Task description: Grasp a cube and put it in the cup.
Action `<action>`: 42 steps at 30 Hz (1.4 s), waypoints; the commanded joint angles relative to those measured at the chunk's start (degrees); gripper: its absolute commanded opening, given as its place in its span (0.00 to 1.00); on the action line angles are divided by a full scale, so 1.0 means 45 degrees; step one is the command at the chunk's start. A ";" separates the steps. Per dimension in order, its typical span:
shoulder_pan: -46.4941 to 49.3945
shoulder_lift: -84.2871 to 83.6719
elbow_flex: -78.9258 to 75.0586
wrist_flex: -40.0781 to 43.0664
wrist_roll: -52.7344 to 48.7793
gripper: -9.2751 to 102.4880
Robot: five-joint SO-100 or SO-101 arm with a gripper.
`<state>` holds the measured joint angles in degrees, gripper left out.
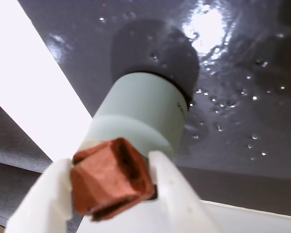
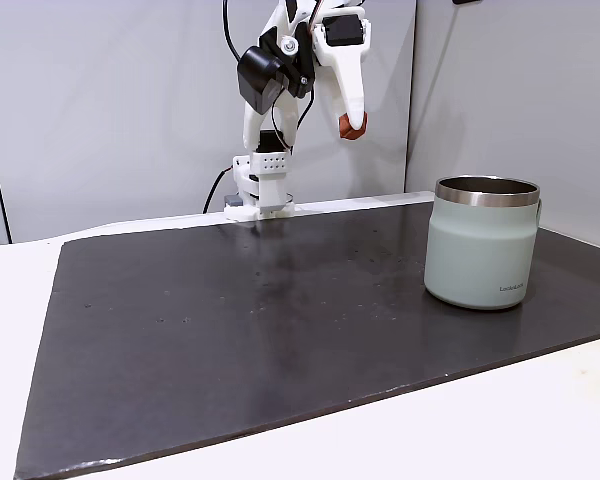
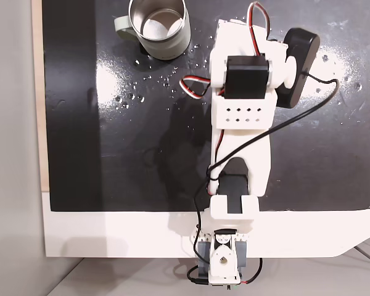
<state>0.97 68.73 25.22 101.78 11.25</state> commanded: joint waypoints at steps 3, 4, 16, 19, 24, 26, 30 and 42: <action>-0.0508 -0.0703 -0.2129 -0.0645 -0.0273 0.16; -0.0547 -0.0938 -0.2441 -0.0723 -0.0332 0.16; -0.2715 -0.3223 -0.5859 -0.1387 -0.0898 0.16; -0.3262 -0.3730 -0.6543 -0.1504 -0.1016 0.16; -0.3711 -0.4570 -0.7441 -0.1563 -0.1055 0.16; -0.3730 -0.4902 -0.7812 -0.1602 -0.1055 0.16; -0.3691 -0.5527 -0.8555 -0.1621 -0.1055 0.16; -0.3242 -0.6484 -0.9551 -0.2051 -0.0918 0.15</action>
<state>-14.68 38.76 -12.48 94.39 7.03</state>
